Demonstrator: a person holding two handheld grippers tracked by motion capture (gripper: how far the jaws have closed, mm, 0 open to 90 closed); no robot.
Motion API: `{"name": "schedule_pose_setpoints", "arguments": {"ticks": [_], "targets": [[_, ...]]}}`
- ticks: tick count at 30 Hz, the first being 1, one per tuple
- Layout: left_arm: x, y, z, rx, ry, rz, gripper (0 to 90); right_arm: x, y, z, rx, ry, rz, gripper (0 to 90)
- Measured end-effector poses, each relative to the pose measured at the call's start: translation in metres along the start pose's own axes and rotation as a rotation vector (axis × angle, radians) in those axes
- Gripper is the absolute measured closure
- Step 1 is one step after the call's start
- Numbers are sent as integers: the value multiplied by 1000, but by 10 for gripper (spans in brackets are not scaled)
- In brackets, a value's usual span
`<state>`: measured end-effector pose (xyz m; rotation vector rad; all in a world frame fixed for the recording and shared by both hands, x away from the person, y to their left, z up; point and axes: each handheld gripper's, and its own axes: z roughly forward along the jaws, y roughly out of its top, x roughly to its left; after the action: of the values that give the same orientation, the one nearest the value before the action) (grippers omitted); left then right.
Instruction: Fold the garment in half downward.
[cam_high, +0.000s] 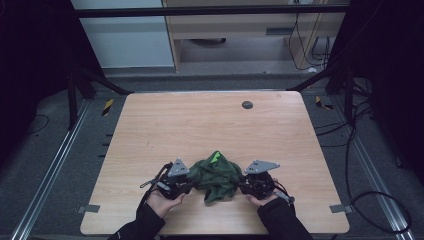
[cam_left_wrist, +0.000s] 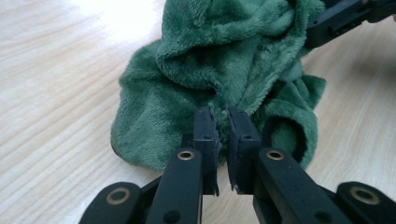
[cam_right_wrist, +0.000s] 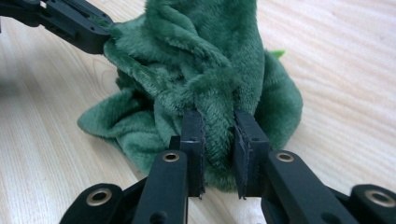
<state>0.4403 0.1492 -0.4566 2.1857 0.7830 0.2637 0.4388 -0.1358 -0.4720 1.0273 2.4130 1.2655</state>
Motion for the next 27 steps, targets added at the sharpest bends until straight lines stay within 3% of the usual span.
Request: {"name": "schedule_pose_setpoints", "arguments": {"ticks": [10, 15, 27], "targets": [[-8, -7, 7, 34, -11, 23, 831, 0, -10, 5, 61, -9, 13, 756], [-9, -10, 10, 28, 7, 25, 817, -1, -12, 8, 80, -16, 5, 742], [-3, -9, -4, -22, 27, -12, 679, -2, -5, -10, 13, 12, 25, 617]]}}
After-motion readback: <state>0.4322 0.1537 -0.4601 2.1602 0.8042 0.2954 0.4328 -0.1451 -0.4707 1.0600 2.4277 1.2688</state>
